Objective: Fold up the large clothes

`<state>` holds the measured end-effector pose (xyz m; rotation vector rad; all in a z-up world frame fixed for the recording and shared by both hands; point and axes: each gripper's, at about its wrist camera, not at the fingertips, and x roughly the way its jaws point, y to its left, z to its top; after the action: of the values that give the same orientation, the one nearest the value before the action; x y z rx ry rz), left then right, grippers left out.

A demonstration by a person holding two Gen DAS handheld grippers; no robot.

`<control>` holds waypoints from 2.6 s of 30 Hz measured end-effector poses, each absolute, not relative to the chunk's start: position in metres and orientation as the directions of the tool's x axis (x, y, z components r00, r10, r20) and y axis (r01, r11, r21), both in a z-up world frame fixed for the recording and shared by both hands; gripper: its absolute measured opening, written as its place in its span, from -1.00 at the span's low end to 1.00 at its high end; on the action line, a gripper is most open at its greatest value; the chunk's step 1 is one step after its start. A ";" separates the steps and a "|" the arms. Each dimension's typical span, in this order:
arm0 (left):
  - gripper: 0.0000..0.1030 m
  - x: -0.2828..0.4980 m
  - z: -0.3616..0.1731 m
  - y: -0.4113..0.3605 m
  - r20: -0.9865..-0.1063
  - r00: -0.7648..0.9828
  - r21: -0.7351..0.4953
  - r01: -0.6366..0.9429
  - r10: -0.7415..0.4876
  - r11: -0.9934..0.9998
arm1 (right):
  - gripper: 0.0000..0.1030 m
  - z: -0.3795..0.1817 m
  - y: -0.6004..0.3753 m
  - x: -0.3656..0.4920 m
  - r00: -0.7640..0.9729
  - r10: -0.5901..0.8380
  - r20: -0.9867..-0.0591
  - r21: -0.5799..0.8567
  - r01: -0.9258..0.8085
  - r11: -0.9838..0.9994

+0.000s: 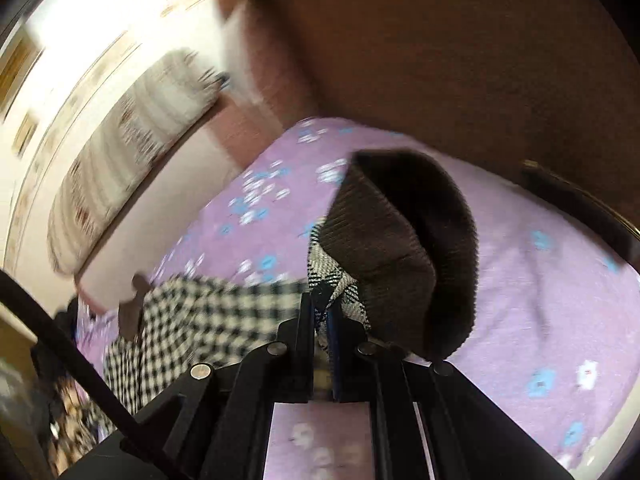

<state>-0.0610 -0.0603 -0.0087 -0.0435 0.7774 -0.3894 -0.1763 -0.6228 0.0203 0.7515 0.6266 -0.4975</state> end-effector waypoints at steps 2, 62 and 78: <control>0.82 -0.058 -0.010 -0.056 -0.674 0.646 -0.192 0.314 -0.357 0.930 | -0.86 0.025 -0.603 -0.158 0.715 -0.166 -0.679 0.448 0.582 0.679; 0.82 -0.133 -0.041 -0.095 -0.808 0.552 -0.054 0.282 -0.207 0.958 | 0.38 -0.001 -0.298 -0.197 0.705 -0.035 -0.709 0.110 0.160 0.981; 0.82 -0.126 -0.048 -0.085 -0.820 0.534 -0.076 0.253 -0.204 0.965 | 0.40 -0.015 -0.296 -0.193 0.668 -0.034 -0.744 0.113 0.176 0.978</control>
<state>-0.1259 -0.0851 -0.0478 0.0544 0.9700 -0.2722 -0.1933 -0.2957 -0.0150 0.1818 0.8324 -0.1193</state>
